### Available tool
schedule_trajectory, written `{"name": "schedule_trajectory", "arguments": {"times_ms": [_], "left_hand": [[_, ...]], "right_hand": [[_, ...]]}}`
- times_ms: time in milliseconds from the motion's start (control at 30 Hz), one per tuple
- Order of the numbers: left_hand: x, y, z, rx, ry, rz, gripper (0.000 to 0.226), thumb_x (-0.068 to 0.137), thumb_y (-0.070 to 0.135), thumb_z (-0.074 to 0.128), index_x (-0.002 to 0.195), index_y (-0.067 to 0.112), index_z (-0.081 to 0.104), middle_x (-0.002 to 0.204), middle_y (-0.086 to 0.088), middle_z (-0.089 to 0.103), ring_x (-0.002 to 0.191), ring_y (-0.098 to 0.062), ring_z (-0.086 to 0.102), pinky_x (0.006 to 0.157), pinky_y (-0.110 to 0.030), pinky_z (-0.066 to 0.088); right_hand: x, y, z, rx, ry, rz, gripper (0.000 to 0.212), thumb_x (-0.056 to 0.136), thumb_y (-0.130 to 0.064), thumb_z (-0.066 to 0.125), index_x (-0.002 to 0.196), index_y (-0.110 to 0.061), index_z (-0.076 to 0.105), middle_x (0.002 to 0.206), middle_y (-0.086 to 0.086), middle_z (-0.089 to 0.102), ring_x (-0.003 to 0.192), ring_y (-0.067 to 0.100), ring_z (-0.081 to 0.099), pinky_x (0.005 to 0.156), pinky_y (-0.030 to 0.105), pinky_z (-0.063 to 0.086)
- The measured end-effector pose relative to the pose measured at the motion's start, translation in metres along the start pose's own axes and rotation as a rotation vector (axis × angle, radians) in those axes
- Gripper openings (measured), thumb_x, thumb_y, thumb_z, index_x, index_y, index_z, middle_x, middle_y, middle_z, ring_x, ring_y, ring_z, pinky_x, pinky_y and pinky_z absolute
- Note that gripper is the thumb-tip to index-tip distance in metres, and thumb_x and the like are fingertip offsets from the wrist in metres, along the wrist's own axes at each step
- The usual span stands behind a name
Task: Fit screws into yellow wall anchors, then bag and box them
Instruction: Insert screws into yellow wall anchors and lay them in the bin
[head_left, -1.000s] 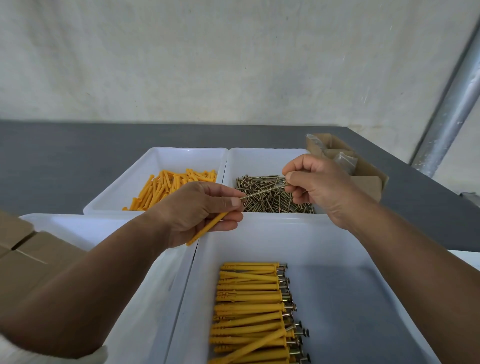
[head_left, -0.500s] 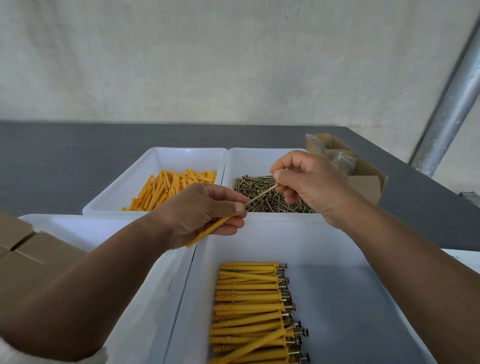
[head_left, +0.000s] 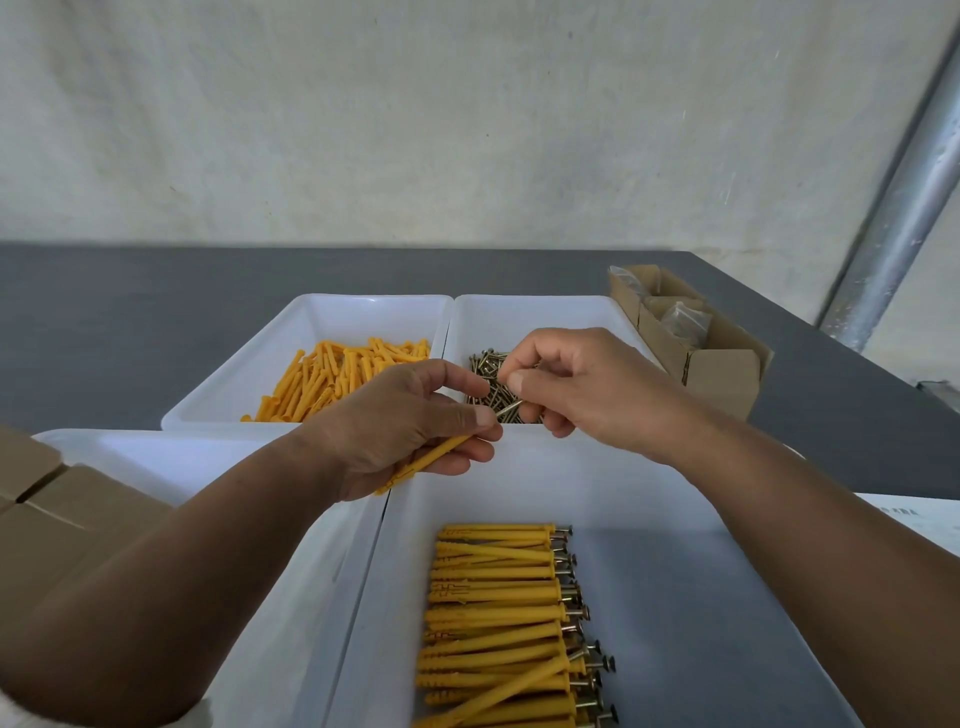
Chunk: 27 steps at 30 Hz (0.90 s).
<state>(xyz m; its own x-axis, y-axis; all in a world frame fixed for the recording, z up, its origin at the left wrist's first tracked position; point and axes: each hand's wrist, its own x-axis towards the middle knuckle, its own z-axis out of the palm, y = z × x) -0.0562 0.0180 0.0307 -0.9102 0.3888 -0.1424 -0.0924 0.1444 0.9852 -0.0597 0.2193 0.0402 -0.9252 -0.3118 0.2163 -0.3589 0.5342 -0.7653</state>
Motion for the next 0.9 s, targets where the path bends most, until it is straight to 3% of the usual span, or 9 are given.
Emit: {"name": "schedule_trajectory", "arguments": {"times_ms": [167,267,433,533,600,667,833,900], "left_hand": [[0.001,-0.001,0.001,0.053,-0.005,0.019,0.044,0.07,0.023,0.075,0.112,0.013,0.062,0.089,-0.009,0.075,0.079,-0.019,0.073,0.058,-0.022,0.055],[0.0,-0.001,0.001,0.053,-0.011,0.015,0.046,0.068,0.019,0.077,0.111,0.013,0.062,0.083,-0.007,0.074,0.079,-0.021,0.073,0.059,-0.023,0.056],[-0.001,0.0,-0.001,0.002,-0.037,0.042,0.044,0.067,0.02,0.077,0.107,0.009,0.065,0.094,-0.016,0.074,0.088,-0.027,0.073,0.072,-0.029,0.059],[0.003,0.0,-0.007,0.013,0.117,0.103,0.022,0.078,0.015,0.074,0.1,0.011,0.069,0.089,-0.01,0.074,0.083,-0.021,0.073,0.07,-0.027,0.059],[0.006,-0.002,-0.011,0.039,0.24,0.146,0.009,0.085,0.009,0.071,0.093,0.012,0.071,0.082,-0.006,0.074,0.078,-0.018,0.072,0.067,-0.025,0.059],[0.008,-0.004,-0.017,0.079,0.349,0.171,0.006,0.086,0.006,0.07,0.089,0.011,0.071,0.077,-0.003,0.073,0.074,-0.016,0.071,0.066,-0.025,0.059],[0.014,-0.015,-0.029,0.294,0.558,0.17,0.008,0.086,0.005,0.069,0.084,0.013,0.071,0.076,-0.007,0.071,0.07,-0.018,0.064,0.071,-0.03,0.056],[0.017,-0.019,-0.032,0.476,0.629,0.175,0.009,0.084,0.011,0.069,0.081,0.019,0.071,0.073,0.001,0.068,0.066,-0.013,0.06,0.065,-0.024,0.048]], "right_hand": [[-0.006,-0.01,0.002,-0.255,-0.147,-0.083,0.024,0.093,-0.02,0.058,0.09,-0.041,0.068,0.073,-0.01,0.067,0.065,0.006,0.062,0.062,0.027,0.053],[-0.009,-0.014,0.006,-0.424,-0.207,-0.115,0.017,0.091,-0.027,0.062,0.092,-0.044,0.062,0.069,-0.01,0.061,0.061,0.004,0.054,0.058,0.021,0.04],[-0.012,-0.019,0.005,-0.553,-0.289,-0.056,0.006,0.092,-0.035,0.063,0.098,-0.036,0.063,0.076,-0.011,0.061,0.067,0.001,0.056,0.057,0.021,0.039],[-0.014,-0.019,0.003,-0.54,-0.406,0.078,0.007,0.093,-0.033,0.062,0.093,-0.038,0.059,0.082,-0.009,0.069,0.067,0.004,0.068,0.054,0.019,0.049],[-0.015,-0.017,0.003,-0.518,-0.482,0.167,0.009,0.095,-0.028,0.062,0.093,-0.036,0.058,0.083,-0.006,0.072,0.065,0.006,0.069,0.049,0.018,0.049],[-0.017,-0.016,0.003,-0.503,-0.544,0.233,0.007,0.096,-0.024,0.06,0.098,-0.03,0.058,0.086,0.0,0.073,0.065,0.011,0.069,0.048,0.019,0.05],[-0.019,-0.013,0.005,-0.611,-0.605,0.306,0.011,0.098,-0.019,0.054,0.108,-0.023,0.057,0.09,0.007,0.073,0.077,0.024,0.074,0.064,0.029,0.059],[-0.02,-0.012,0.008,-0.649,-0.611,0.317,0.011,0.098,-0.018,0.054,0.108,-0.022,0.057,0.09,0.009,0.073,0.076,0.026,0.073,0.06,0.027,0.058]]}}
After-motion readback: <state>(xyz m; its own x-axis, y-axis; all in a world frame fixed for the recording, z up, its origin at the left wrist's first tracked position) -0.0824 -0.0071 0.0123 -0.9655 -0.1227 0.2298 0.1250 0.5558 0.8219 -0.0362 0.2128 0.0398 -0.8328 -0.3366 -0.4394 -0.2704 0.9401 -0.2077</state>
